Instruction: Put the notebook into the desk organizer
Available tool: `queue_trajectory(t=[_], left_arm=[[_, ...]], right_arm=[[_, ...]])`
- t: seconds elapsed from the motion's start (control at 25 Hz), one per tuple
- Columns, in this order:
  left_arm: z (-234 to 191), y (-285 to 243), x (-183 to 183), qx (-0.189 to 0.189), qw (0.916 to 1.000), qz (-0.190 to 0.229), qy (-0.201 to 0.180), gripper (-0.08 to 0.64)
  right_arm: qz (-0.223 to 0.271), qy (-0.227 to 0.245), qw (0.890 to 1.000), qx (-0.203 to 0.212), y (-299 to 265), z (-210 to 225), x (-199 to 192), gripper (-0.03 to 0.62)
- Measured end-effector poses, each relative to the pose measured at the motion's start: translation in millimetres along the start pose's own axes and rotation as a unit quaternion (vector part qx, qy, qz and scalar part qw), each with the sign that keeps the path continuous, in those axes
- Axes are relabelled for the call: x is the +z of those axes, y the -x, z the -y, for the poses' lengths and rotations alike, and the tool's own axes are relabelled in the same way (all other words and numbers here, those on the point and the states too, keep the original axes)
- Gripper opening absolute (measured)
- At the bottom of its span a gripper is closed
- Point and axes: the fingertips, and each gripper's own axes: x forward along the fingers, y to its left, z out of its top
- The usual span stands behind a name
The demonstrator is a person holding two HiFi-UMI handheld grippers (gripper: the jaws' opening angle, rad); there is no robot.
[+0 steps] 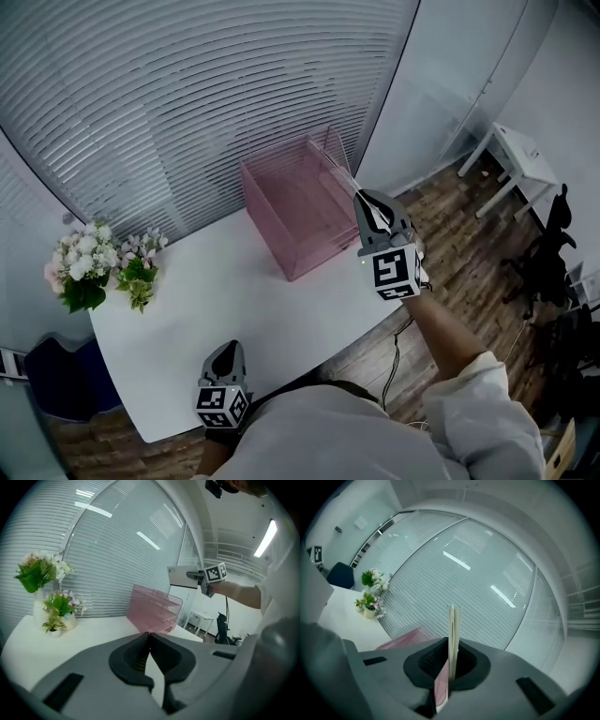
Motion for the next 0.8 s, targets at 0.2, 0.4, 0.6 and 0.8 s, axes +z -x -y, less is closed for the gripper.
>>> queue_trajectory(t=[0.2,0.4,0.6,0.8], left_arm=[[-5.3,1.6,0.1,0.020,0.9997,0.009,0.010,0.009],[-8.8,6.2,1.8,0.038,0.9990,0.016,0.020,0.009],[-18.9,10.7,-0.2,0.056,0.9977,0.022,0.030,0.009],[-24.0,14.0,-0.5,0.068,0.9968,0.024,0.036,0.009]], right_arm=[[-0.018,0.083,0.995,0.054,-52.2,-22.4,-4.8,0.024],[-0.042,0.158,0.982,0.097,-95.3,-44.1,-17.1,0.025],[-0.069,0.252,0.956,0.133,-125.6,-72.3,-40.9,0.025],[-0.084,0.360,0.912,0.176,-141.1,-99.5,-67.0,0.025]])
